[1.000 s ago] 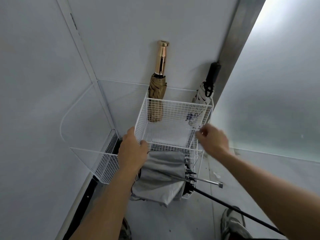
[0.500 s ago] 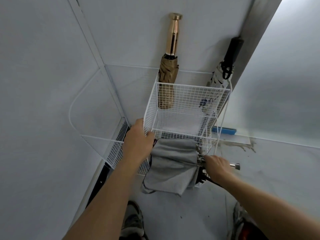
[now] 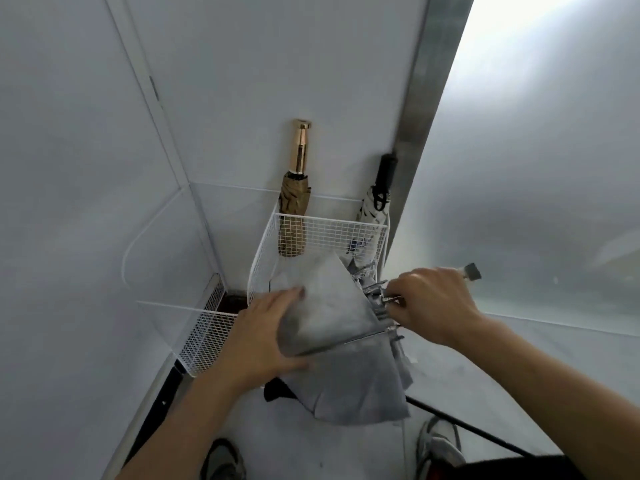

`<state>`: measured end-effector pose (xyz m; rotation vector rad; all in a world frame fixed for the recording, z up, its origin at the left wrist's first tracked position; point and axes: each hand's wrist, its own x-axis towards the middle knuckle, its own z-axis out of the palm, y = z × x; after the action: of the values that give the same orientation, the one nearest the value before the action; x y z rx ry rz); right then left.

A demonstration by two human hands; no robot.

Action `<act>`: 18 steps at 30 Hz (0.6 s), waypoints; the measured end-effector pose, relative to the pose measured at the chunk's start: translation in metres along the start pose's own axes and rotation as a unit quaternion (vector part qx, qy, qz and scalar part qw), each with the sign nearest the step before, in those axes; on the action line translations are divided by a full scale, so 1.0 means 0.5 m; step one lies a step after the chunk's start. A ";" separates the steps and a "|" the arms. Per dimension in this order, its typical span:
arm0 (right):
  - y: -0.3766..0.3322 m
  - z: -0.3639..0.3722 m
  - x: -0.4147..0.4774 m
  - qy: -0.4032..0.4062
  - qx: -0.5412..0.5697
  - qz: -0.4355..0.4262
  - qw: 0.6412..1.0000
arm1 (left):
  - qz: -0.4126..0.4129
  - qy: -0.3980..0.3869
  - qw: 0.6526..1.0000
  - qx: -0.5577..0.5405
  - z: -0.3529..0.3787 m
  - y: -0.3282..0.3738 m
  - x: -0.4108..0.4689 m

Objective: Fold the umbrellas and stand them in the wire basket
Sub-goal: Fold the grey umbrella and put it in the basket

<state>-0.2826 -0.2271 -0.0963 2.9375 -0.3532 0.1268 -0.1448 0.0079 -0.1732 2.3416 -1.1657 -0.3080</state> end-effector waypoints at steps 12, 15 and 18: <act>-0.027 -0.114 -0.061 0.377 0.351 0.055 0.856 | -0.082 0.144 0.973 -0.162 0.025 0.023 -0.009; -0.053 -0.058 -0.072 0.175 0.575 0.205 0.772 | -0.083 0.176 0.959 -0.207 0.021 0.030 -0.002; -0.072 0.014 -0.056 -0.023 0.720 0.176 0.671 | -0.032 0.138 0.973 -0.181 0.037 0.031 0.000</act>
<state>-0.3007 -0.1877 -0.1123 4.3250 -1.3745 0.6565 -0.1629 -0.0063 -0.1806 2.0251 -0.8239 -0.1889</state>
